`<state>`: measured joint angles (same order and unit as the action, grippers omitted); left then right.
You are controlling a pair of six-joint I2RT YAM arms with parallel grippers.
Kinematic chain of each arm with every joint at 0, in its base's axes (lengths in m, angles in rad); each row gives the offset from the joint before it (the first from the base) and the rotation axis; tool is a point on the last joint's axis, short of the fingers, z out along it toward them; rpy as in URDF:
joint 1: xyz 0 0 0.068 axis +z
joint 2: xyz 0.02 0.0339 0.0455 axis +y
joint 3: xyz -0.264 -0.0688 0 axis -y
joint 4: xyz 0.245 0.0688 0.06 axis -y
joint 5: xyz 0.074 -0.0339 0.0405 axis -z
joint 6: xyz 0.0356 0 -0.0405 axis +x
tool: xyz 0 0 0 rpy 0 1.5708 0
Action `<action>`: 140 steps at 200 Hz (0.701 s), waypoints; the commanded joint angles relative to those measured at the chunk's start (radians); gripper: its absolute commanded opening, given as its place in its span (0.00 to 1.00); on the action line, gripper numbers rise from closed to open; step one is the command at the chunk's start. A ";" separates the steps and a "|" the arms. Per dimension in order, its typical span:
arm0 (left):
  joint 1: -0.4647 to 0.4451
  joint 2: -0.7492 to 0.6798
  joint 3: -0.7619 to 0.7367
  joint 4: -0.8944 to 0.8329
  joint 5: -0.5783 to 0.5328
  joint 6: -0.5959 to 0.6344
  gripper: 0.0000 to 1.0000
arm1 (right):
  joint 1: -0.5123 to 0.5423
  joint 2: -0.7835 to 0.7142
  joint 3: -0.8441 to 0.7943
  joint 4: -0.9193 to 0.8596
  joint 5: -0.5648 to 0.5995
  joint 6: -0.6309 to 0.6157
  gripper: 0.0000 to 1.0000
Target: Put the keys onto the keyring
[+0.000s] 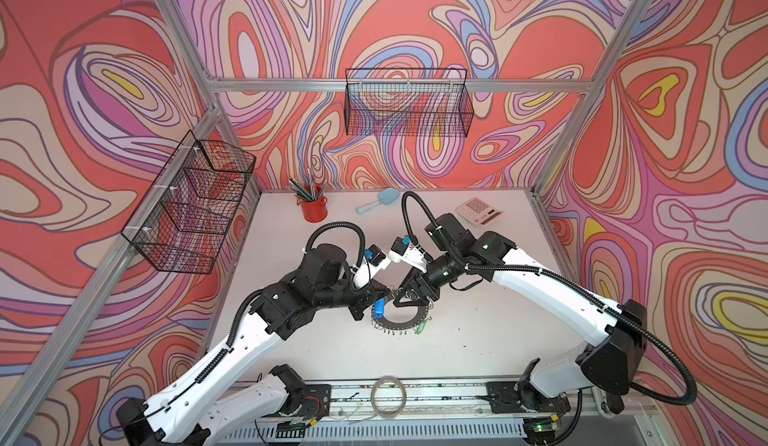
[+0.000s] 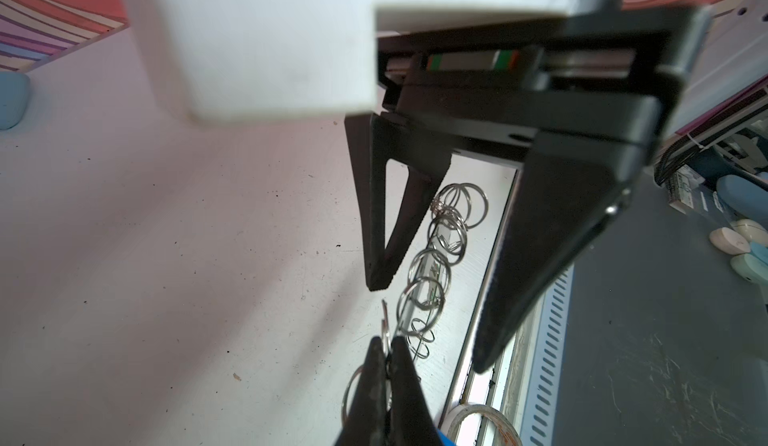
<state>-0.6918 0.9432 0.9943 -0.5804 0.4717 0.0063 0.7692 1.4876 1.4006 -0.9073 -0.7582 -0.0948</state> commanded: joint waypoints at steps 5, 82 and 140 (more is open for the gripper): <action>0.011 -0.005 0.044 -0.004 0.050 -0.009 0.00 | 0.038 0.005 0.022 -0.041 0.097 -0.019 0.32; 0.015 -0.006 0.047 0.016 0.047 -0.068 0.00 | 0.092 0.003 0.065 -0.010 0.361 -0.024 0.00; 0.019 -0.010 0.064 0.105 0.033 -0.230 0.13 | 0.136 -0.059 0.039 0.153 0.572 -0.026 0.00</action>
<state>-0.6640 0.9459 1.0080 -0.5453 0.4374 -0.1379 0.8989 1.4609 1.4456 -0.8692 -0.3279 -0.0975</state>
